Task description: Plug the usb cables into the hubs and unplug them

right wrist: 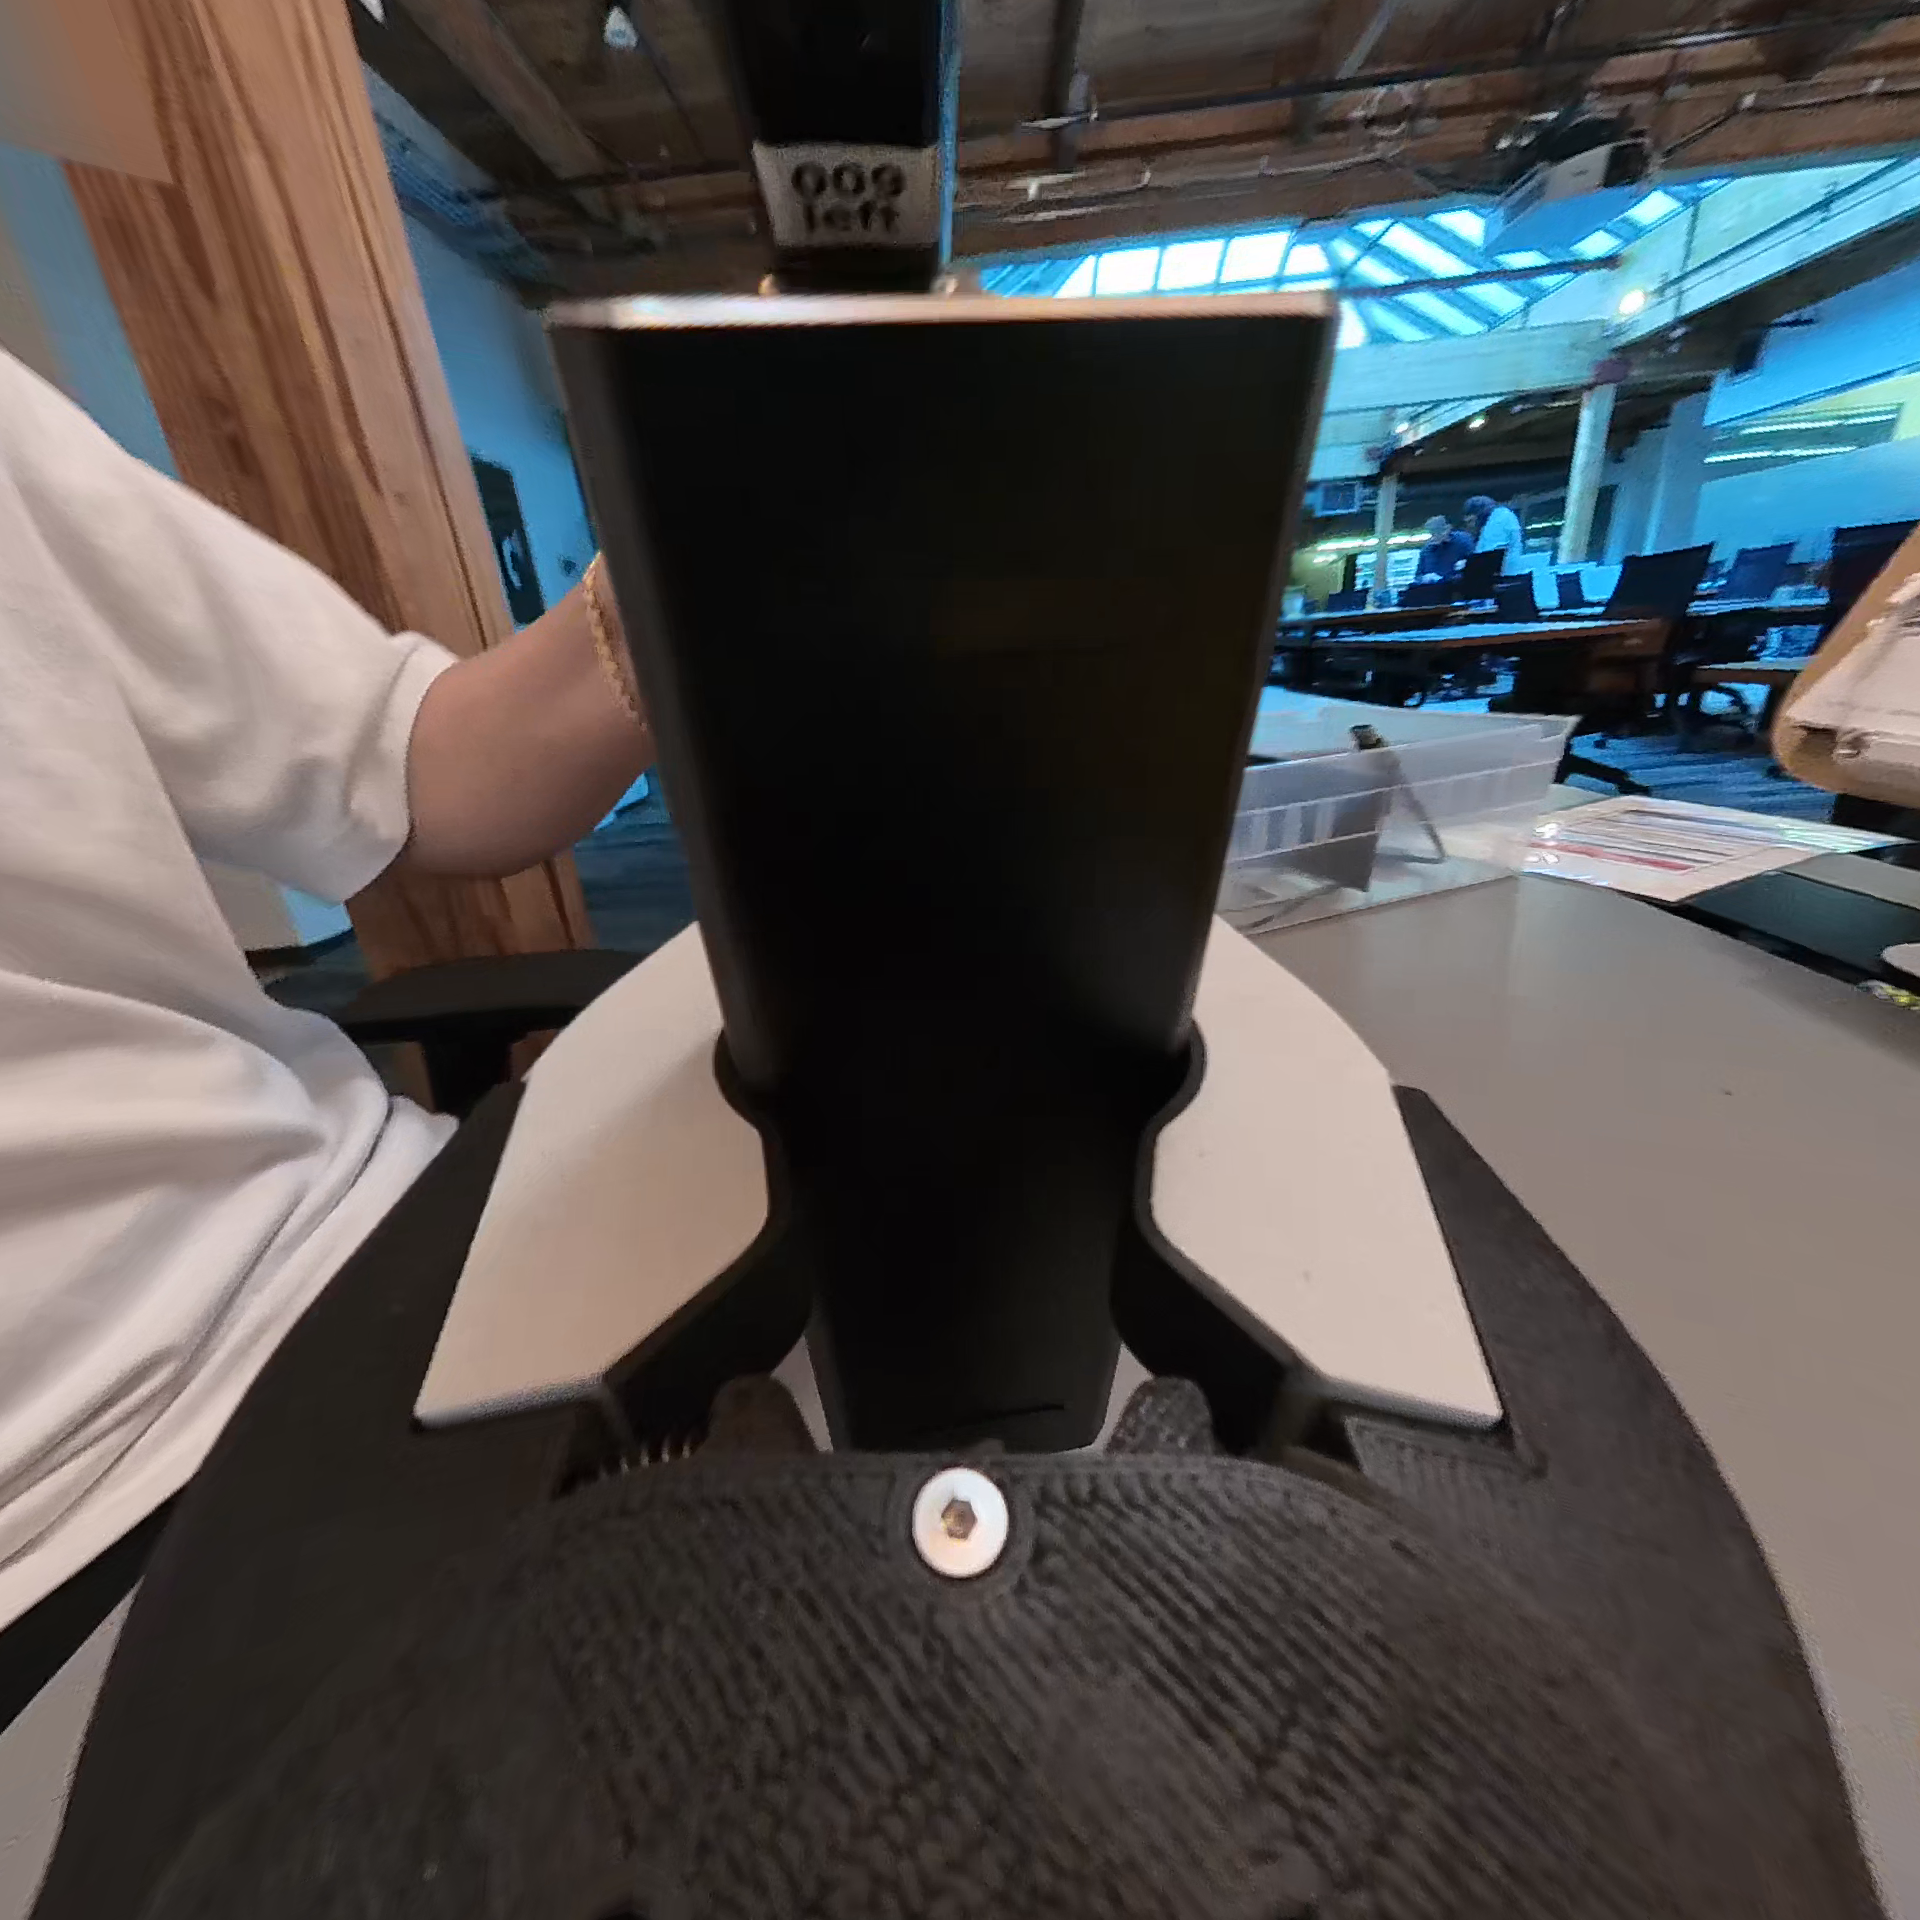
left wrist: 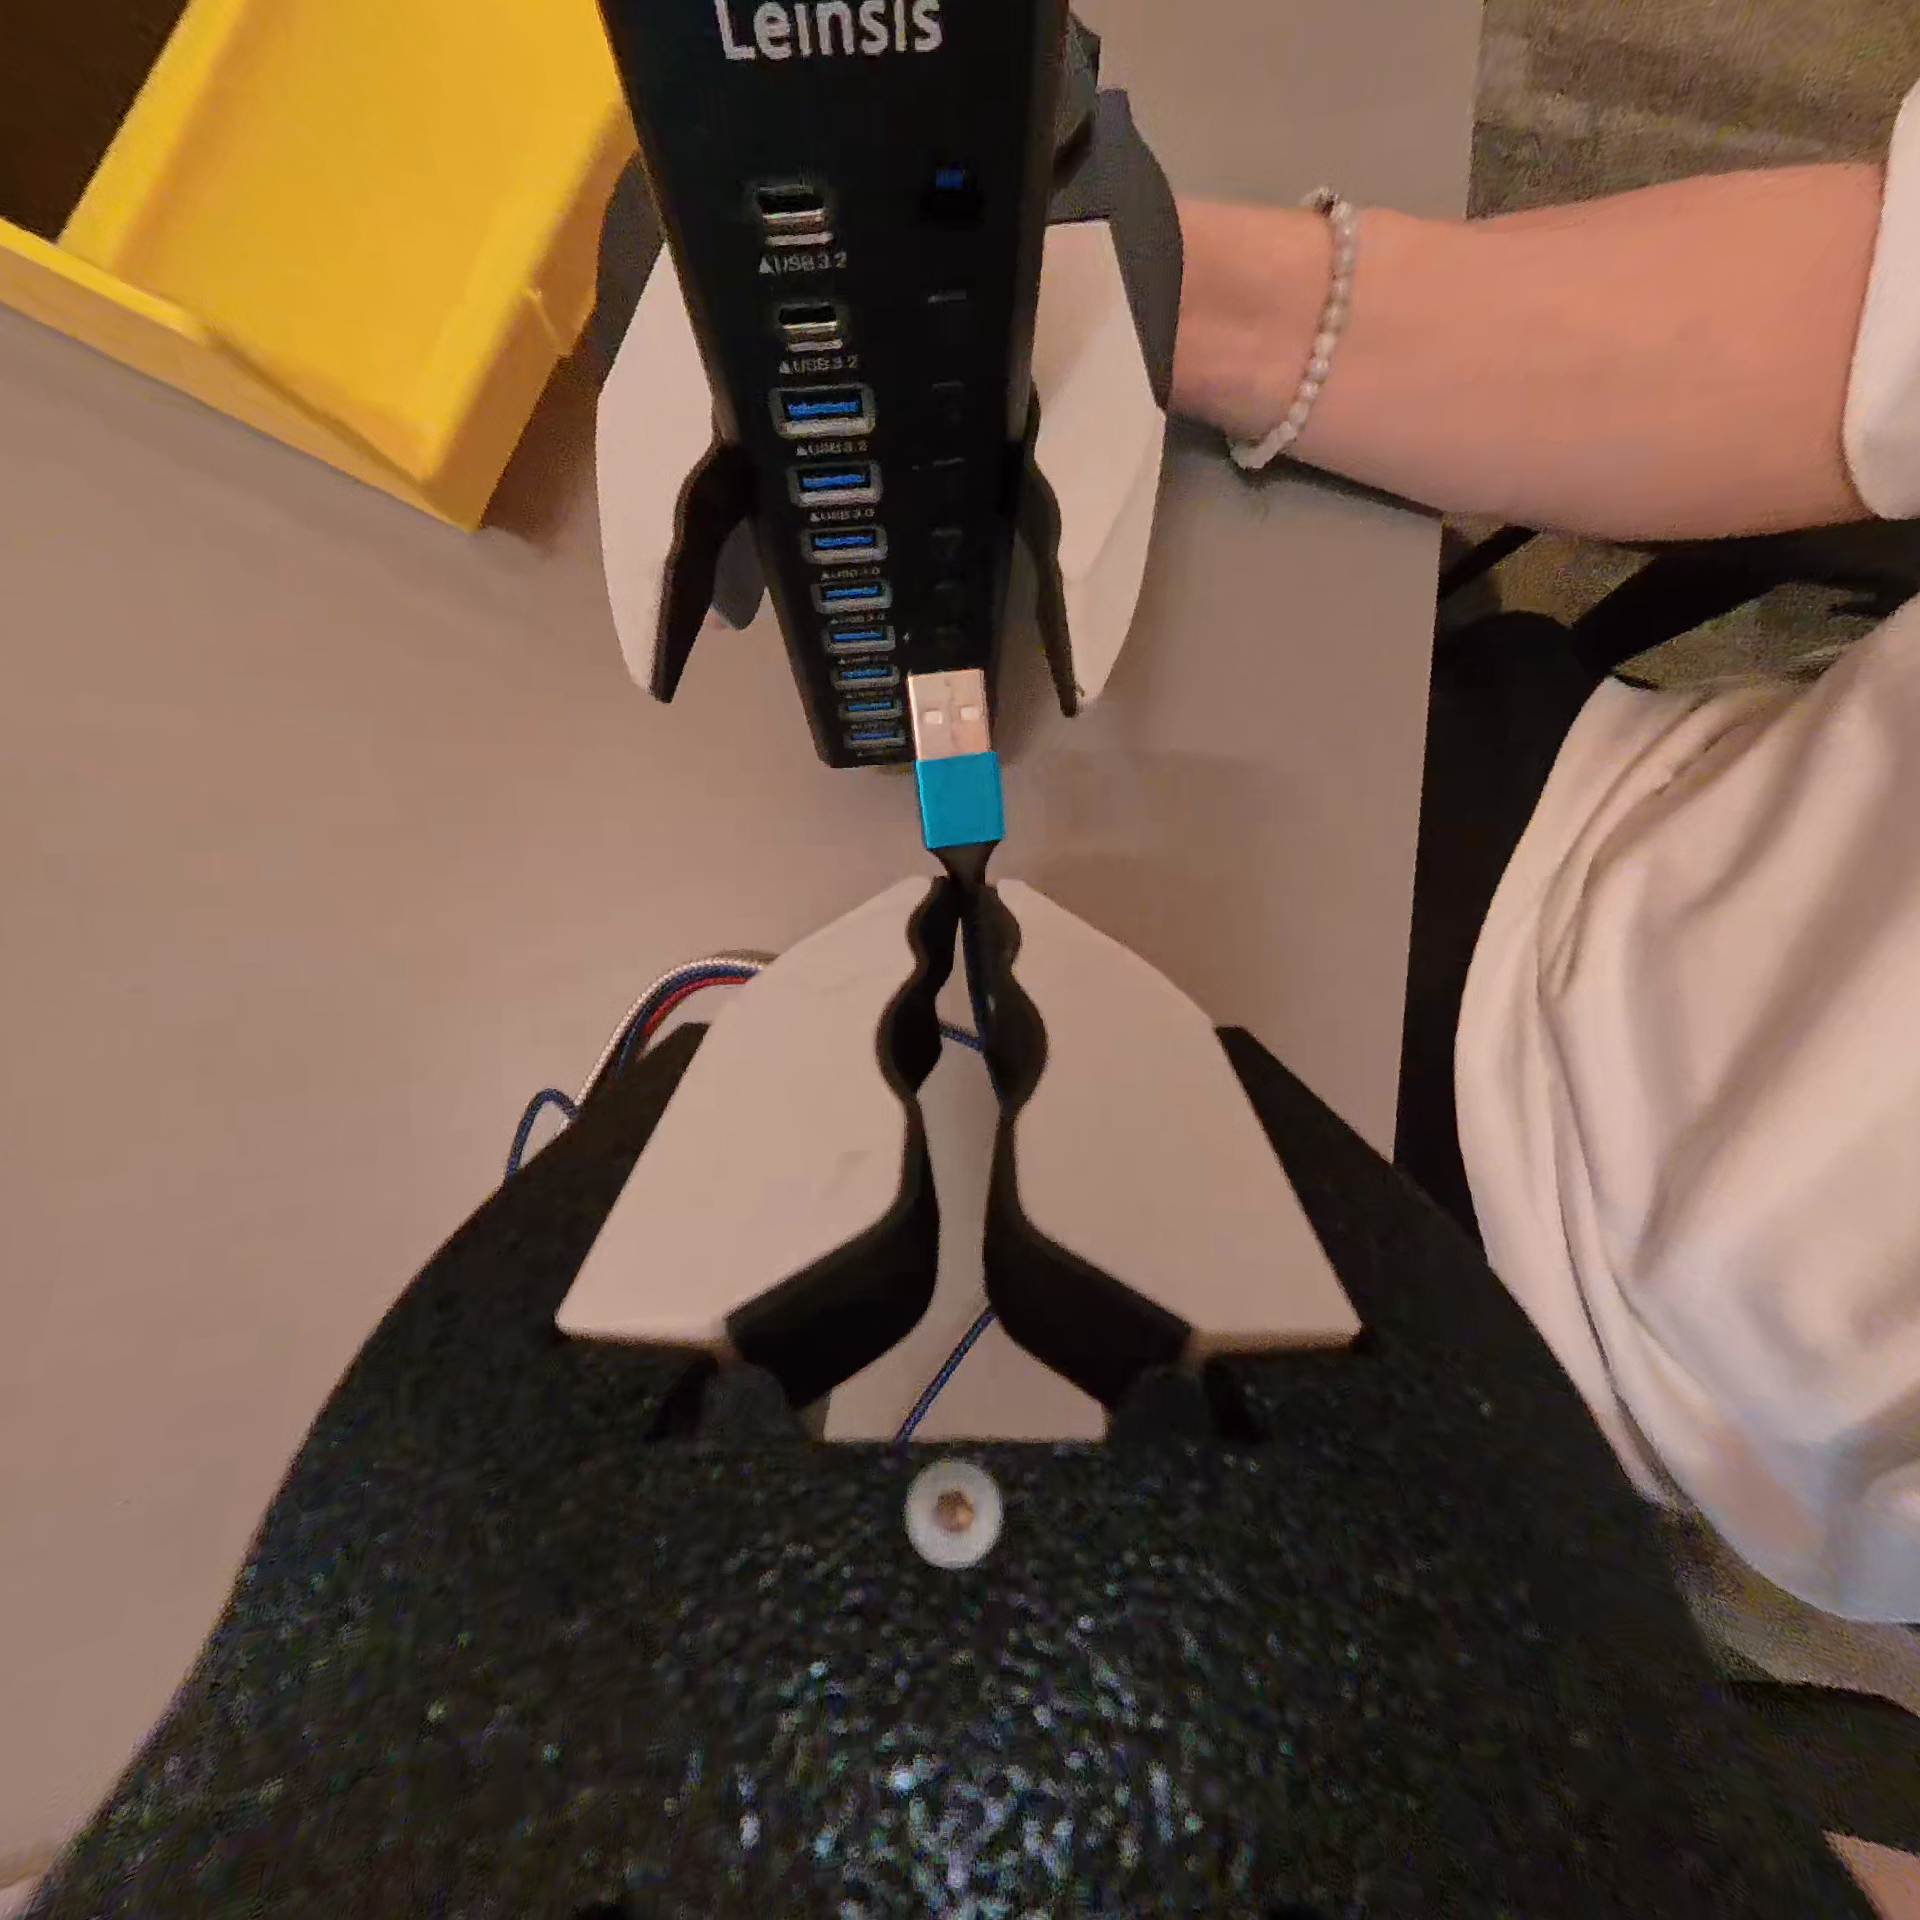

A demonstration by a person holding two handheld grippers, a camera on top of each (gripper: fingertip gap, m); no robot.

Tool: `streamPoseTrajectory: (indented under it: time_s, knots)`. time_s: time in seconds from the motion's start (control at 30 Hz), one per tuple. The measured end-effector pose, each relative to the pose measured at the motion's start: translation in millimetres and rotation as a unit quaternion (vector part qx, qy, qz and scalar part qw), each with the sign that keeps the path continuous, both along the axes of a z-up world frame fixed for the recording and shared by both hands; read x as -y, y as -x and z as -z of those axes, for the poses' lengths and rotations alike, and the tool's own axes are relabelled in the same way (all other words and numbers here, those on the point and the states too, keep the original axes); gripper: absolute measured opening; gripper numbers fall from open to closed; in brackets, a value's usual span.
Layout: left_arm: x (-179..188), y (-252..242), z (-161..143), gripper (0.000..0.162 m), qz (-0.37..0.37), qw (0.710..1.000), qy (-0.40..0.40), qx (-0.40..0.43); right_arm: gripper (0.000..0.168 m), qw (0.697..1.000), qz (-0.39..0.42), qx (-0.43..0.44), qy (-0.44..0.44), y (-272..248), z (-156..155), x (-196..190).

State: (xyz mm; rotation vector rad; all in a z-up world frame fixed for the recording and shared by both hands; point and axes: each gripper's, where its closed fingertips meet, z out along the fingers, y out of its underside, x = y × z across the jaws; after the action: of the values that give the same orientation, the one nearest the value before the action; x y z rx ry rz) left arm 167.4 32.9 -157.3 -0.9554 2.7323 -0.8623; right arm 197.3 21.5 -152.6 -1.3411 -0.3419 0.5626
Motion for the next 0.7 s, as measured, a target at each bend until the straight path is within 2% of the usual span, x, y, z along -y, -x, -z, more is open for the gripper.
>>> streamPoseTrajectory:
  time_s: [0.2, 0.47, 0.7]
  knots:
    - [-9, -3, 20, 0.004, 0.01, 0.994, -0.098, -0.038, 0.074, 0.999, -0.013, 0.031, 0.023, 12, 11, -1]
    - [-1, -15, 36, 0.004, 0.01, 0.991, -0.116, -0.067, 0.074, 0.998, -0.008, 0.056, 0.041, 17, 18, -7]
    - [4, -17, 34, 0.003, 0.01, 0.991, -0.119, -0.067, 0.074, 0.998, -0.002, 0.052, 0.038, 15, 17, -7]
